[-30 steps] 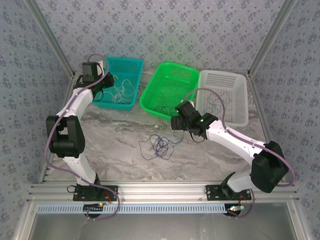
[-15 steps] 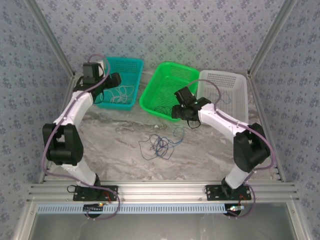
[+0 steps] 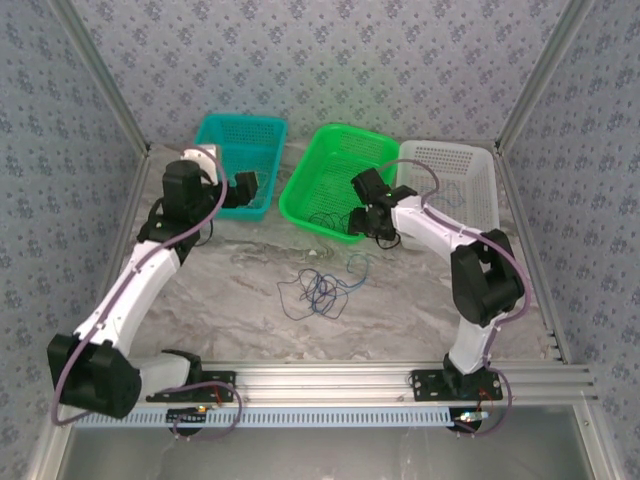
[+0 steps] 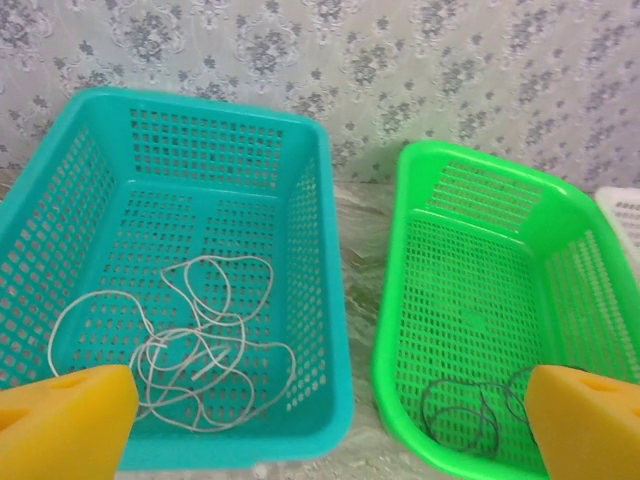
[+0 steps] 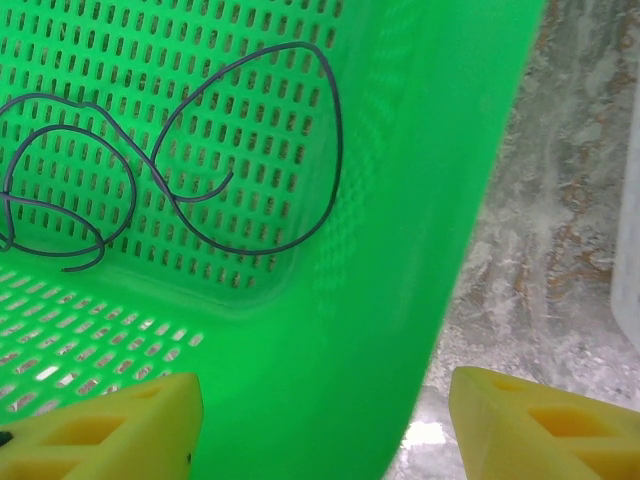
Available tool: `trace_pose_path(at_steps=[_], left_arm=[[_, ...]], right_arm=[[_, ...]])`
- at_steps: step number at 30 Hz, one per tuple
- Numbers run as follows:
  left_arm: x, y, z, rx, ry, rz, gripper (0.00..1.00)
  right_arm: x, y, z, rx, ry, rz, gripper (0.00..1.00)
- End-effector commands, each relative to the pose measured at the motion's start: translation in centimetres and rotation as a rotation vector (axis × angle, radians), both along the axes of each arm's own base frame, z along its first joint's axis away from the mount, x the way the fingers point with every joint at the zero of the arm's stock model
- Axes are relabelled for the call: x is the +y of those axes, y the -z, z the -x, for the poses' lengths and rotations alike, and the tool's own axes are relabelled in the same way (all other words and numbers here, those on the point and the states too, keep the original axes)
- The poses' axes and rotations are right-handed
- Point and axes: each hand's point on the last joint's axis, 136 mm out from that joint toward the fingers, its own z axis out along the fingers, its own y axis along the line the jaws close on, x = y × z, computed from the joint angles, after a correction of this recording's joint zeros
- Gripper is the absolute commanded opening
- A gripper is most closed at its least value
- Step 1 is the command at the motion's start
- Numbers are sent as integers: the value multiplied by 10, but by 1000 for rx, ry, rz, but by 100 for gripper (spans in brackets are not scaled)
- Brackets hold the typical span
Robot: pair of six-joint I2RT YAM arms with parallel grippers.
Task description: Untangle the cables
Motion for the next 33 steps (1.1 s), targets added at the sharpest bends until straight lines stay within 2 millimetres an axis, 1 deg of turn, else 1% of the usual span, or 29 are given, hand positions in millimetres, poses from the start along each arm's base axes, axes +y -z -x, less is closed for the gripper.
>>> trace_pose_path(at_steps=[1,3,6,10,12,14,19,22,28,29,31,33], left_arm=[[-1,-4,11,-34,8,-12,99],[-5,3,19,-23,25,-18,99],[-5,9,27,-19,30,-14,99],[-3,12,35,-11,36,-21,99],[-2,15,39,-9,35,-28,99],[-1,17,42,-5,34,-29,100],[0,23,45,7,28,-20,100],[0,25,45,17,30,-17,100],[-1,27,46,27,29,-1,99],[-1,27,47,28,28,2,100],[-3,27,48,29,36,9,100],[-5,28,49,33,45,9,99]], right_arm=[[1,10,0,54,-9,19,67],[0,14,-1,61,-13,36,66],[-2,17,-5,62,-19,55,63],[-3,20,-10,71,-46,79,53],[-7,21,-11,78,-54,106,47],[-9,22,-11,81,-59,117,43],[-12,21,-13,77,-72,130,41],[-17,20,-13,81,-73,144,41],[-24,3,-25,44,-62,143,41],[-24,-1,-28,31,-69,143,43],[-22,-11,-32,-1,-82,144,53],[-20,-26,-36,-47,-98,135,61]])
